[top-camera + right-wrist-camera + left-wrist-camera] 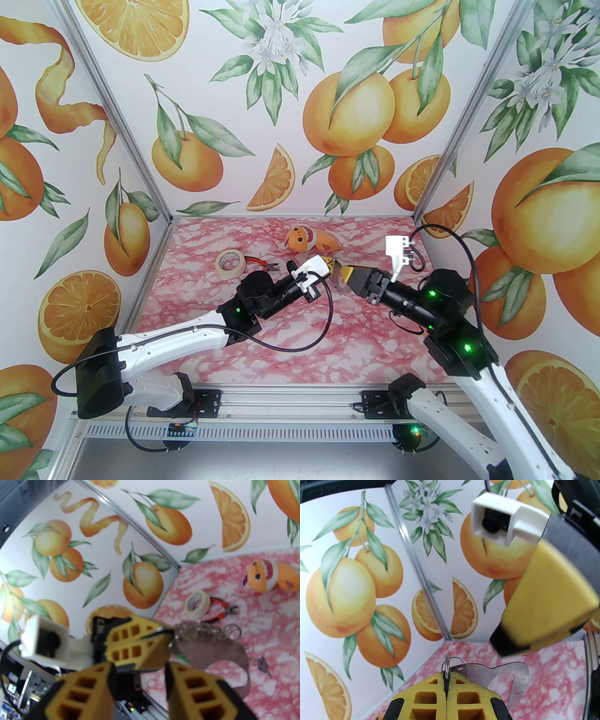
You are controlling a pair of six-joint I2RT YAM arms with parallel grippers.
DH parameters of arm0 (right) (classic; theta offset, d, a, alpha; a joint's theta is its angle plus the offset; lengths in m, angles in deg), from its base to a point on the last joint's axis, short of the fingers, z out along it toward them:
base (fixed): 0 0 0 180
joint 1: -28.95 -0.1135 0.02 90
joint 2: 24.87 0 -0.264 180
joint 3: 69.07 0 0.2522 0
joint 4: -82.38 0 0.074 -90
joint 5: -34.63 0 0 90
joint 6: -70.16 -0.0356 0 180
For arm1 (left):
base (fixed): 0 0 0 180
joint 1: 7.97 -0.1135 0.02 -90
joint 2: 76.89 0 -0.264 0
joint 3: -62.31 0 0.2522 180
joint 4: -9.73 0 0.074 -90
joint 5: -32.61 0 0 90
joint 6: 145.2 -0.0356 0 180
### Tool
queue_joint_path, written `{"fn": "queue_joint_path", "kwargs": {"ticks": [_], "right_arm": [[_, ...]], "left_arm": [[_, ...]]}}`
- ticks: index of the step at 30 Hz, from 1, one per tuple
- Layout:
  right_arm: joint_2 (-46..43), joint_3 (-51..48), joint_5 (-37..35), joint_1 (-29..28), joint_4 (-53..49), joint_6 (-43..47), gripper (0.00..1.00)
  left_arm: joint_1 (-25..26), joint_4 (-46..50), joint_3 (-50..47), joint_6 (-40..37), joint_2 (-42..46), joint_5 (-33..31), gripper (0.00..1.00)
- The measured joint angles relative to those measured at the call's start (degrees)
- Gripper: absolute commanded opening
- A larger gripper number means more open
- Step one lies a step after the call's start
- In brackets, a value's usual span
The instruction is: Remove the keys from the keyring
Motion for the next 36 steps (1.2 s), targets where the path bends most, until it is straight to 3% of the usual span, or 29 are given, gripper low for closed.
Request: {"fn": "queue_joint_path", "kwargs": {"ticks": [8, 21, 36], "right_arm": [[1.14, 1.07, -2.6, -0.7, -5.25, 0.17, 0.47], [3.74, 2.99, -6.54, -1.46, -9.16, -0.09, 0.49], [4.26, 2.86, -6.4, -0.55, -3.65, 1.03, 0.41]], "left_arm": [[0.0, 0.87, 0.59, 0.44, -0.28, -0.35, 0.0], [0.0, 1.68, 1.09, 2.67, -0.28, -0.66, 0.0], [-0.22, 1.81, 1.09, 5.6, 1.2, 3.82, 0.0]]}}
